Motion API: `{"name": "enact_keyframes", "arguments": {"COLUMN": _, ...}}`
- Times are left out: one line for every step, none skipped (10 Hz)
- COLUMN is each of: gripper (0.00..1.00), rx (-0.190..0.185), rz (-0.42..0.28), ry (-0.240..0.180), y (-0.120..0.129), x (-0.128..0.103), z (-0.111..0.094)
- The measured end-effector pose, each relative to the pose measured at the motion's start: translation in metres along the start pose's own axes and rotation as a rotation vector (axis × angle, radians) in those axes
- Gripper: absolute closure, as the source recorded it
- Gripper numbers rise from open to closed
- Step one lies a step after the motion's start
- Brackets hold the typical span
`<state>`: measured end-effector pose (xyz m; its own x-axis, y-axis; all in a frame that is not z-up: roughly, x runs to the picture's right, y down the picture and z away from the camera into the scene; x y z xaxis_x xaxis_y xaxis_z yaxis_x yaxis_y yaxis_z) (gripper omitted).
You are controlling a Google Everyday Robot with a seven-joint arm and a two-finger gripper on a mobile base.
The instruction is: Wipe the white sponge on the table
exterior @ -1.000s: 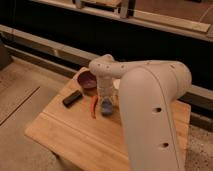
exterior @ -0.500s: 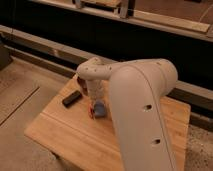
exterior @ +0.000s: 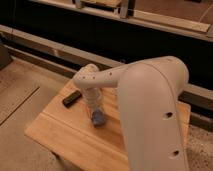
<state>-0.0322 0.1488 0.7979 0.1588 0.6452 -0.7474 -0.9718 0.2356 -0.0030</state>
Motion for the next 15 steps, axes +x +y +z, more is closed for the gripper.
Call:
{"name": "enact_keyframes", "arguments": {"gripper": 1.0, "rx": 0.023, "rz": 0.004, "ry": 0.01, "y": -0.007, "x": 0.013, "z": 0.006}}
{"name": "enact_keyframes", "arguments": {"gripper": 1.0, "rx": 0.033, "rz": 0.015, "ry": 0.022, "y": -0.013, "x": 0.021, "z": 0.011}}
{"name": "enact_keyframes", "arguments": {"gripper": 1.0, "rx": 0.039, "rz": 0.03, "ry": 0.034, "y": -0.019, "x": 0.027, "z": 0.014}}
{"name": "enact_keyframes", "arguments": {"gripper": 1.0, "rx": 0.045, "rz": 0.063, "ry": 0.049, "y": -0.031, "x": 0.032, "z": 0.018}}
{"name": "enact_keyframes", "arguments": {"gripper": 1.0, "rx": 0.048, "rz": 0.091, "ry": 0.06, "y": -0.041, "x": 0.034, "z": 0.02}}
{"name": "enact_keyframes", "arguments": {"gripper": 1.0, "rx": 0.046, "rz": 0.131, "ry": 0.071, "y": -0.054, "x": 0.033, "z": 0.021}}
{"name": "enact_keyframes", "arguments": {"gripper": 1.0, "rx": 0.034, "rz": 0.191, "ry": 0.087, "y": -0.071, "x": 0.028, "z": 0.022}}
{"name": "enact_keyframes", "arguments": {"gripper": 1.0, "rx": 0.019, "rz": 0.229, "ry": 0.096, "y": -0.082, "x": 0.022, "z": 0.022}}
{"name": "enact_keyframes", "arguments": {"gripper": 1.0, "rx": 0.002, "rz": 0.264, "ry": 0.102, "y": -0.092, "x": 0.014, "z": 0.021}}
{"name": "enact_keyframes", "arguments": {"gripper": 1.0, "rx": -0.011, "rz": 0.285, "ry": 0.106, "y": -0.099, "x": 0.007, "z": 0.019}}
{"name": "enact_keyframes", "arguments": {"gripper": 1.0, "rx": -0.029, "rz": 0.309, "ry": 0.111, "y": -0.107, "x": -0.004, "z": 0.017}}
{"name": "enact_keyframes", "arguments": {"gripper": 1.0, "rx": -0.039, "rz": 0.321, "ry": 0.111, "y": -0.113, "x": -0.012, "z": 0.015}}
{"name": "enact_keyframes", "arguments": {"gripper": 1.0, "rx": -0.045, "rz": 0.32, "ry": 0.108, "y": -0.113, "x": -0.021, "z": 0.013}}
{"name": "enact_keyframes", "arguments": {"gripper": 1.0, "rx": -0.051, "rz": 0.308, "ry": 0.1, "y": -0.109, "x": -0.033, "z": 0.009}}
{"name": "enact_keyframes", "arguments": {"gripper": 1.0, "rx": -0.049, "rz": 0.295, "ry": 0.097, "y": -0.104, "x": -0.04, "z": 0.007}}
